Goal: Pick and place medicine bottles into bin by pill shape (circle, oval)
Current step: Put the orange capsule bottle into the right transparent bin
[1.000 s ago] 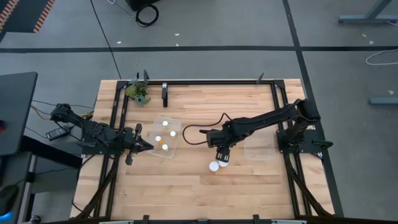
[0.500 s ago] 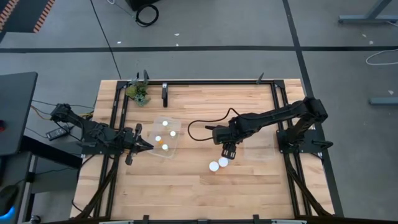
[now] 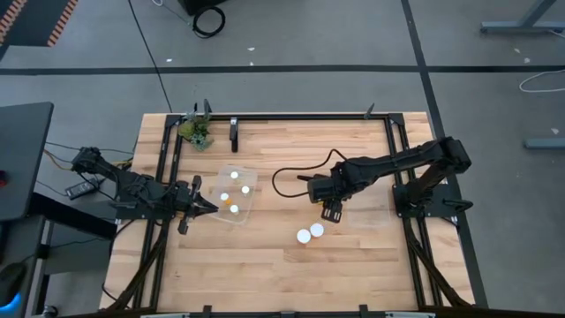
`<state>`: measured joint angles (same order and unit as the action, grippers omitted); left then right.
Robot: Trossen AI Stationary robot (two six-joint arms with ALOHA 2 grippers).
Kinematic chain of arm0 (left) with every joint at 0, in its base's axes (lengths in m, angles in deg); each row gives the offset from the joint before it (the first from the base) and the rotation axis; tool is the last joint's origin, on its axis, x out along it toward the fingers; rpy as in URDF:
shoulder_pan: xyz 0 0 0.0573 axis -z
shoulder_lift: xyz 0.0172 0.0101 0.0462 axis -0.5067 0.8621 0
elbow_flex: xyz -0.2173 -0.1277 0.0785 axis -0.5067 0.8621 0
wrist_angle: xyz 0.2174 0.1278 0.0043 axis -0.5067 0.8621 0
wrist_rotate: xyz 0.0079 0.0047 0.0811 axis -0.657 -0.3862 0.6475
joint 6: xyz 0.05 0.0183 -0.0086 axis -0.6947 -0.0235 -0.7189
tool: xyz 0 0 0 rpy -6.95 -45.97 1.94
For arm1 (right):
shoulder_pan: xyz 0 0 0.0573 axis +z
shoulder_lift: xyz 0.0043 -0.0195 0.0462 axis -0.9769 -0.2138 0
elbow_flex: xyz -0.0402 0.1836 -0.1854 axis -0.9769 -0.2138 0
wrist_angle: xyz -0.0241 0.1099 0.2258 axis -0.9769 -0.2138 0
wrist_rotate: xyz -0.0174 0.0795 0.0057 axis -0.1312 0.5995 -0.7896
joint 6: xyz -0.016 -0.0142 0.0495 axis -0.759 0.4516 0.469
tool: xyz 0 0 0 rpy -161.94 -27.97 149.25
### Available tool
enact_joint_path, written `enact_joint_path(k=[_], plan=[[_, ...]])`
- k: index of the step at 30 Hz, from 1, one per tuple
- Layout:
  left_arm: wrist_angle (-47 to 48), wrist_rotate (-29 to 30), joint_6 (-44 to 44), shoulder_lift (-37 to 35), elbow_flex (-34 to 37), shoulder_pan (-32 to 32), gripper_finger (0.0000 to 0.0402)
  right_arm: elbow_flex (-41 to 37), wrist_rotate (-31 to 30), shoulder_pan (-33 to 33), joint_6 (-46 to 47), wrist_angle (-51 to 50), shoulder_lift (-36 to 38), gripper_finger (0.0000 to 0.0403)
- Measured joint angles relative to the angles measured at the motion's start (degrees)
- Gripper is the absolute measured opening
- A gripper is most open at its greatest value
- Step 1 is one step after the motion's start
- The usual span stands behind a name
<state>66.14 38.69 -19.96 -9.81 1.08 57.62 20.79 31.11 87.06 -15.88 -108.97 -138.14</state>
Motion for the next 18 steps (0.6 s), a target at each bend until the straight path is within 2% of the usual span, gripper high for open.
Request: enact_joint_path(k=[4, 12, 18], plan=[[0.1, 0.0, 0.0, 0.0, 0.0, 0.0, 0.0037, -3.4, -0.3, 0.0, 1.1, 0.5, 2.7, 0.0226], [0.0, 0.0, 0.0, 0.0, 0.0, 0.0, 0.0028, -14.7, -1.4, -0.7, 7.6, 3.1, 13.2, 0.0226], [0.0, 0.0, 0.0, 0.0, 0.0, 0.0, 0.0035, -21.6, -2.5, -2.6, 12.1, 3.3, 20.4, 0.0226]])
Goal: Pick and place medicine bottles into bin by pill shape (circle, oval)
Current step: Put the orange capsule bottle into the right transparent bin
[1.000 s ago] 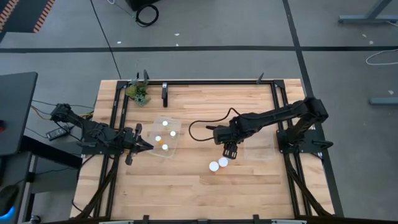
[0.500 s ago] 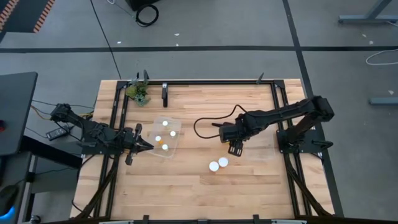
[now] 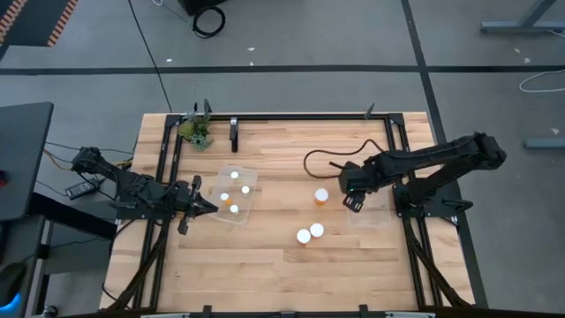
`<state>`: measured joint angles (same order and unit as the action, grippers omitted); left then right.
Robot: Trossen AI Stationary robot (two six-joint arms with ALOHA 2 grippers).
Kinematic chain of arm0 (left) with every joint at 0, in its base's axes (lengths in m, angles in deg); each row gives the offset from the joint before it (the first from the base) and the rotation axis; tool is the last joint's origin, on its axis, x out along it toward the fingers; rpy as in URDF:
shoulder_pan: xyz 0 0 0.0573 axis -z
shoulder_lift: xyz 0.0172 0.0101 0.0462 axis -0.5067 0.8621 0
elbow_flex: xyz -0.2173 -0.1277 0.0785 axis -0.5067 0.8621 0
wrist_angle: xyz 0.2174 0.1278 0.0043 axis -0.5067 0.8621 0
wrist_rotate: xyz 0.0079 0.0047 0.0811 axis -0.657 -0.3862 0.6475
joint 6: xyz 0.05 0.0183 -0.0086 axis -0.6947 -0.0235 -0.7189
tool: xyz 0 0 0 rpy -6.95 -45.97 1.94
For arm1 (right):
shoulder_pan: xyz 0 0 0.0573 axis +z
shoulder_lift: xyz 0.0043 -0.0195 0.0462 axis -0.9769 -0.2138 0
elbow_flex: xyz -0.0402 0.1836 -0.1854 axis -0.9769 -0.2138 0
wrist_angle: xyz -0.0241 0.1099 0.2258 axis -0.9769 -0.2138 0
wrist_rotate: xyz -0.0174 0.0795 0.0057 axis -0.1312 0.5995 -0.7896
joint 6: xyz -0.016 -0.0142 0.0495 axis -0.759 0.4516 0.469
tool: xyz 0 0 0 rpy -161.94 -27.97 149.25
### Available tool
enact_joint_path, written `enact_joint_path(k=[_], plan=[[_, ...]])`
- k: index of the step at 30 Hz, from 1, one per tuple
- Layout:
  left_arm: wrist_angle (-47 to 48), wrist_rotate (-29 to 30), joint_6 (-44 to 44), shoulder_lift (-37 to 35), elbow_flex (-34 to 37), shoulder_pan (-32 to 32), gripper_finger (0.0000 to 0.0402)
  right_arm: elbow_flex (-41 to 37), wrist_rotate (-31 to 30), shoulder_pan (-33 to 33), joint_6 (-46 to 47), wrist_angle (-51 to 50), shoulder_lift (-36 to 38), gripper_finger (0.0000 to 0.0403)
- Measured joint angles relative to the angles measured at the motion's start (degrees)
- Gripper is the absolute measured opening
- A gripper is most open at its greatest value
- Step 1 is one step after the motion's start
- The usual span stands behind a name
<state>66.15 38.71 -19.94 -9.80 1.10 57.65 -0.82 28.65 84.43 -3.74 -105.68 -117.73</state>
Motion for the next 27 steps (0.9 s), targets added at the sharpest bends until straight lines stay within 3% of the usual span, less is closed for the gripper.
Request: enact_joint_path(k=[11, 27], plan=[[0.0, 0.0, 0.0, 0.0, 0.0, 0.0, 0.0028, -12.2, -0.4, -5.9, 2.5, 0.2, 5.6, 0.0226], [0.0, 0.0, 0.0, 0.0, 0.0, 0.0, 0.0035, -16.6, 1.3, -10.4, -1.3, 5.9, 5.6, 0.0226]])
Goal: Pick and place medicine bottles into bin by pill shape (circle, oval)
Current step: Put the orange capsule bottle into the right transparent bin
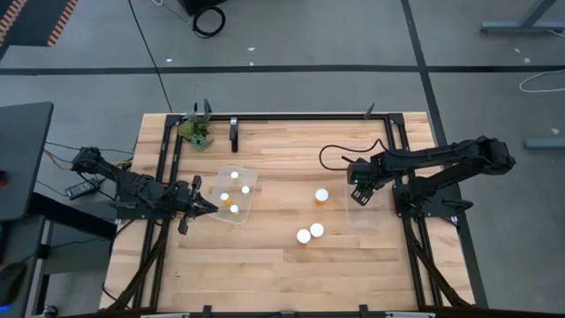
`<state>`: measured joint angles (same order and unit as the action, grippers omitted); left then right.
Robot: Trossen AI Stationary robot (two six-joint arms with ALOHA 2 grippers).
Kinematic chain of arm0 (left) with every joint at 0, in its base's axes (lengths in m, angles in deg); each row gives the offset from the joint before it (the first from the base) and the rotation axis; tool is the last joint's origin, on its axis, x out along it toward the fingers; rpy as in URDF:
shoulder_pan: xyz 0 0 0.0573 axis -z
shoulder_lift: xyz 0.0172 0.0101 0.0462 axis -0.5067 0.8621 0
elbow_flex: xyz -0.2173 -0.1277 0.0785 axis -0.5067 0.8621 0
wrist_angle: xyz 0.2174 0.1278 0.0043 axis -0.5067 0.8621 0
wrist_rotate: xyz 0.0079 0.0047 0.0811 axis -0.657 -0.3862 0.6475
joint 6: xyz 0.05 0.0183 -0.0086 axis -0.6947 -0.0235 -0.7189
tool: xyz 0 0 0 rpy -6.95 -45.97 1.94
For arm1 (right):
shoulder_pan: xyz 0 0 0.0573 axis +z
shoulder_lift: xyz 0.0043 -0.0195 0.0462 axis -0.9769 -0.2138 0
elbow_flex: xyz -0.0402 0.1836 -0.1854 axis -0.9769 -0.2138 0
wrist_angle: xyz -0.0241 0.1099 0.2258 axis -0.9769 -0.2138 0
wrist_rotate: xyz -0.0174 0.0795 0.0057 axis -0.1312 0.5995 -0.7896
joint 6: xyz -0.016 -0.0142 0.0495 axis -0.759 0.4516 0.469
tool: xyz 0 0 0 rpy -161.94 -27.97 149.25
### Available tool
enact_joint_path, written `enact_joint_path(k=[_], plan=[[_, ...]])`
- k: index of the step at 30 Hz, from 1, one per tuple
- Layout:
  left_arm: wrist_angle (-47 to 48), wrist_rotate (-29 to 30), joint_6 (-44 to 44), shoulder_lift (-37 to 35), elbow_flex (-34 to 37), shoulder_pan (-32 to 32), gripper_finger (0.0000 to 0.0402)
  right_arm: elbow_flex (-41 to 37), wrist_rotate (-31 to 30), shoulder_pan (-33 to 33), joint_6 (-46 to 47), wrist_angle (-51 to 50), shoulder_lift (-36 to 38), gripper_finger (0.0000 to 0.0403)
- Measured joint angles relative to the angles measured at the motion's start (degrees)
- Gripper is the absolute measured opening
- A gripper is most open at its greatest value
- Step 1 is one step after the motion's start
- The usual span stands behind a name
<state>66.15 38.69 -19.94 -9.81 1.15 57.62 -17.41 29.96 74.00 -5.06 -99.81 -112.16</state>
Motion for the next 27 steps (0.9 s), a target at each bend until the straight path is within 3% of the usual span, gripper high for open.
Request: enact_joint_path(k=[12, 27], plan=[[0.0, 0.0, 0.0, 0.0, 0.0, 0.0, 0.0035, 0.0, 3.2, -1.1, -1.7, 5.2, 0.0, 0.0226], [0.0, 0.0, 0.0, 0.0, 0.0, 0.0, 0.0028, 0.0, 1.3, -1.1, -2.7, 9.6, -0.1, 0.0226]])
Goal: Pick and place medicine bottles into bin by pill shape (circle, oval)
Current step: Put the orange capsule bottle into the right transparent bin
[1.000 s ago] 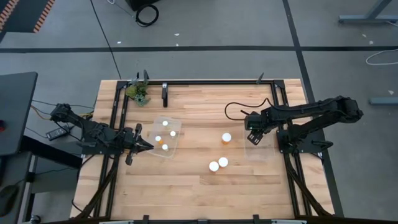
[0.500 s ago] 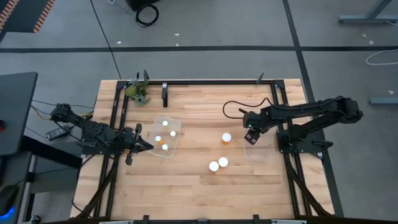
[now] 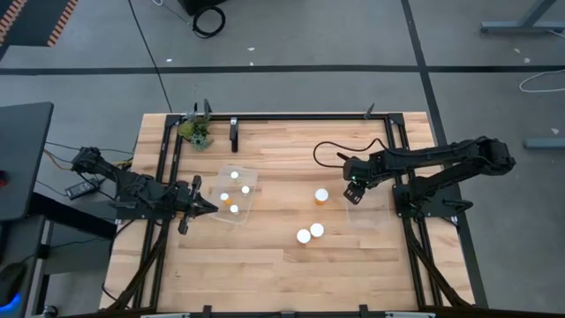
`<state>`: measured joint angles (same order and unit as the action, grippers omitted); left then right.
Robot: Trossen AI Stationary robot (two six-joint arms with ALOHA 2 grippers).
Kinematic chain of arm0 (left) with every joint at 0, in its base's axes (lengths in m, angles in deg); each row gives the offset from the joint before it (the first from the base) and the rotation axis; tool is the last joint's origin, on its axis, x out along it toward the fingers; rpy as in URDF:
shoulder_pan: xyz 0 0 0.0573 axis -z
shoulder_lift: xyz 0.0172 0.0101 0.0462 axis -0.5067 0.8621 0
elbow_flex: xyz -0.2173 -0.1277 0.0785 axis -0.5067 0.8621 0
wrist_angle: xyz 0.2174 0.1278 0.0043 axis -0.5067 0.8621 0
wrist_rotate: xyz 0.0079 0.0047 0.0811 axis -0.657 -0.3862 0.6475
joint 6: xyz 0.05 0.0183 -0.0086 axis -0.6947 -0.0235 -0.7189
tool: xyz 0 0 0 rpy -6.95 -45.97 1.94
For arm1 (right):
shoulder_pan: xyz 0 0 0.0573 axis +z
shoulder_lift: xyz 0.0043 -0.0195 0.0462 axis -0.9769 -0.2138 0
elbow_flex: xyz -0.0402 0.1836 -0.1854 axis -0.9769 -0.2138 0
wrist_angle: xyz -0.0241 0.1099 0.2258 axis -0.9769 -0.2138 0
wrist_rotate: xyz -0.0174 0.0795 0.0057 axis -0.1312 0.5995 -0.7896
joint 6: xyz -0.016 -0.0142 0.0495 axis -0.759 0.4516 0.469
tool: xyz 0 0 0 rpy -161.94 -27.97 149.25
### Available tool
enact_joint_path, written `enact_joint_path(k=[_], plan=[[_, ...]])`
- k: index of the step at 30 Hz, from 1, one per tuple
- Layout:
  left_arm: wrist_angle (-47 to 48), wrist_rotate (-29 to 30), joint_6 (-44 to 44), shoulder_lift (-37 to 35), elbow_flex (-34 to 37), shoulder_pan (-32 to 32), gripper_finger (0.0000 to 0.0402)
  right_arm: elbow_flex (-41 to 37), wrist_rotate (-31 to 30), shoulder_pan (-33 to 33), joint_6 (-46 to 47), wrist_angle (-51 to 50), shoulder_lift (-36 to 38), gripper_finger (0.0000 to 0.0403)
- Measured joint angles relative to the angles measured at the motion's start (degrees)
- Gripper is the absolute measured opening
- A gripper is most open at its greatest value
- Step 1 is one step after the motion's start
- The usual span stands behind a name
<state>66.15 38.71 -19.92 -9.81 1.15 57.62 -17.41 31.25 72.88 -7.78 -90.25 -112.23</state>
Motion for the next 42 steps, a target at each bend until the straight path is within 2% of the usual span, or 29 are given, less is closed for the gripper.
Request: enact_joint_path(k=[10, 18, 25, 33, 42], plan=[[0.0, 0.0, 0.0, 0.0, 0.0, 0.0, 0.0040, 0.0, 0.0, 0.0, 0.0, 0.0, 0.0, 0.0229], [0.0, 0.0, 0.0, 0.0, 0.0, 0.0, 0.0029, 0.0, 0.0, 0.0, 0.0, 0.0, 0.0, 0.0275], [0.0, 0.0, 0.0, 0.0, 0.0, 0.0, 0.0033, 0.2, 0.2, 0.0, 0.0, 0.1, 0.0, 0.0284], [0.0, 0.0, 0.0, 0.0, 0.0, 0.0, 0.0036, 4.6, 0.6, 0.0, 0.1, -1.5, 0.0, 0.0284], [0.0, 0.0, 0.0, 0.0, 0.0, 0.0, 0.0031, 9.8, -3.2, 1.8, 0.1, -2.1, -0.3, 0.0284]])
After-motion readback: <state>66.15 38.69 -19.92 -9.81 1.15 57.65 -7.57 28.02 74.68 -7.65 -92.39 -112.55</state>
